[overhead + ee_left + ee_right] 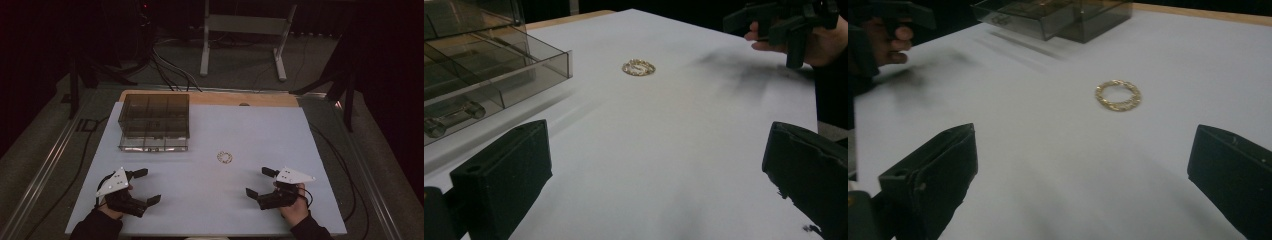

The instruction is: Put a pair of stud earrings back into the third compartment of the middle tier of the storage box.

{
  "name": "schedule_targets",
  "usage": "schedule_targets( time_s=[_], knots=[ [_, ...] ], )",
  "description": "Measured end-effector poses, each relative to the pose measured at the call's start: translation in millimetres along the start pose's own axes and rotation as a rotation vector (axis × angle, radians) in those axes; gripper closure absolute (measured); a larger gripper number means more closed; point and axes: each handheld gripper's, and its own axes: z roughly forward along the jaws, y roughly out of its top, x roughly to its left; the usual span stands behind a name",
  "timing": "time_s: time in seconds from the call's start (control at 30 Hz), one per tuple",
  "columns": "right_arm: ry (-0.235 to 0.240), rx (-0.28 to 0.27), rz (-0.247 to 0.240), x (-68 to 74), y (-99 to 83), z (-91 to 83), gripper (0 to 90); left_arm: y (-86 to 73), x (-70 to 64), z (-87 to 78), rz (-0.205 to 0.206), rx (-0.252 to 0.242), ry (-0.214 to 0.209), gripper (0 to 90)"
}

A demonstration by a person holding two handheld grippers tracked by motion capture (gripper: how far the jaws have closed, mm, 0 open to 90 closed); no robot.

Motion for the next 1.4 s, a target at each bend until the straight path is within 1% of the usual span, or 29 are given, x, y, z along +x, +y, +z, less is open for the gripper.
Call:
schedule_targets(
  time_s=[0.07,0.2,0.33,0.37,0.4,0.5,0.57,0.6,0.73,0.8,0.93,1.0,1.17,1.2,1.4],
  knots=[
    [0.011,-0.005,-0.002,3.0,5.0,0.2,0.0,0.0,0.4,-0.6,0.001,0.001,-0.002,0.5],
    [-0.007,-0.043,-0.024,4.2,14.4,-2.6,0.0,0.2,0.4,-1.2,0.006,-0.004,-0.003,0.5],
    [-0.031,-0.071,-0.01,1.0,21.3,-6.8,0.0,1.2,-0.3,-0.5,0.005,-0.004,-0.009,0.5],
    [-0.031,-0.071,-0.01,1.0,21.3,-6.8,0.0,1.6,-0.7,-0.3,0.006,-0.006,-0.01,0.5],
    [-0.04,-0.084,-0.007,-1.0,24.8,-9.1,0.0,2.3,-1.6,-0.1,0.009,-0.004,-0.01,0.5],
    [-0.056,-0.099,-0.01,-2.8,31.6,-11.8,0.0,2.5,-2.2,0.1,0.014,-0.002,-0.01,0.5],
    [-0.063,-0.108,-0.012,-4.0,36.3,-12.9,0.0,2.4,-2.4,0.1,0.014,-0.006,-0.018,0.5],
    [-0.063,-0.108,-0.012,-4.0,36.3,-12.9,0.0,2.4,-2.4,0.1,0.014,-0.006,-0.018,0.5],
    [-0.076,-0.118,-0.031,-5.5,47.1,-13.4,0.0,2.4,-1.3,0.5,0.01,-0.004,-0.02,0.5],
    [-0.079,-0.127,-0.035,-6.5,51.7,-13.1,0.0,2.3,-1.3,0.5,0.01,-0.003,-0.018,0.5],
    [-0.091,-0.128,-0.043,-9.2,60.8,-10.6,0.0,2.0,-1.2,0.0,0.009,-0.007,-0.021,0.5],
    [-0.086,-0.134,-0.043,-10.7,64.4,-9.0,0.0,2.0,-1.2,0.0,0.008,-0.007,-0.022,0.5],
    [-0.082,-0.125,-0.054,-12.3,71.4,-4.1,0.0,2.1,-1.2,0.1,0.008,-0.007,-0.022,0.5],
    [-0.077,-0.12,-0.055,-12.7,74.6,-0.6,0.0,2.2,-1.2,0.0,0.009,-0.008,-0.022,0.5],
    [-0.068,-0.113,-0.061,-13.5,81.2,8.1,0.0,2.2,-1.2,-0.3,0.009,-0.008,-0.023,0.5]
  ],
)
